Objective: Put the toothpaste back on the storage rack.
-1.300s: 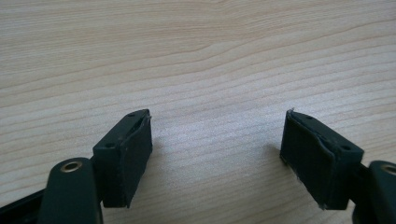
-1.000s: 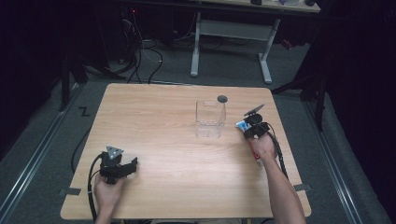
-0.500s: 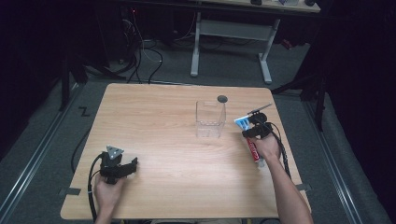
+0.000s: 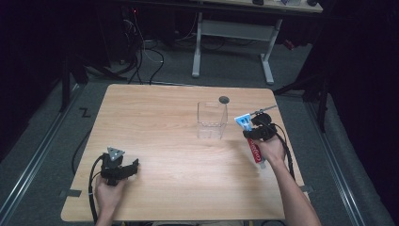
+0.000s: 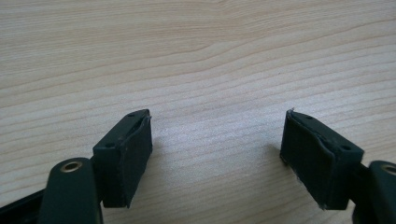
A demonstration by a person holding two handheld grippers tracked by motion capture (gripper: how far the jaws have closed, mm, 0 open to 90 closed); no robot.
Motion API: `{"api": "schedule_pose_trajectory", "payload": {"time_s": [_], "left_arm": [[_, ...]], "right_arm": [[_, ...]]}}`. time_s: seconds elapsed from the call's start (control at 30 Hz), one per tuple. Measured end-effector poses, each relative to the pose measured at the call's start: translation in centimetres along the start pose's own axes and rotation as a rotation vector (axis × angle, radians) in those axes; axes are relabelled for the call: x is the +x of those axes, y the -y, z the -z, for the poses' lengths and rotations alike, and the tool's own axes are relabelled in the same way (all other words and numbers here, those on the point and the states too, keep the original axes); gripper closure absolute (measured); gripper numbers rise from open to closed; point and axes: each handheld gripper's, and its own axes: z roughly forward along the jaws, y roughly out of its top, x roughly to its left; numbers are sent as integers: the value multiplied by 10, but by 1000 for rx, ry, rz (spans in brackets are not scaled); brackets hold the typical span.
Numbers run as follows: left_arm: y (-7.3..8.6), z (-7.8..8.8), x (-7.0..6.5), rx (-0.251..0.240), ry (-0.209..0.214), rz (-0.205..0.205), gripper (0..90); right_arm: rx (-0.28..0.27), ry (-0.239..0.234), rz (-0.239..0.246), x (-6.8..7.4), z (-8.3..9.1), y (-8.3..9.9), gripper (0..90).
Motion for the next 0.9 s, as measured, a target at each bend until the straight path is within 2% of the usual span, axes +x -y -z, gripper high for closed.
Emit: {"api": "schedule_pose_trajectory", "payload": {"time_s": [0.33, 0.9], "left_arm": [[0, 0, 0, 0, 0, 0, 253], [0, 0, 0, 0, 1, 1, 252]], "right_arm": [[-49, -15, 38, 12, 10, 0, 709], [-130, -101, 71, 32, 26, -7, 708]]}}
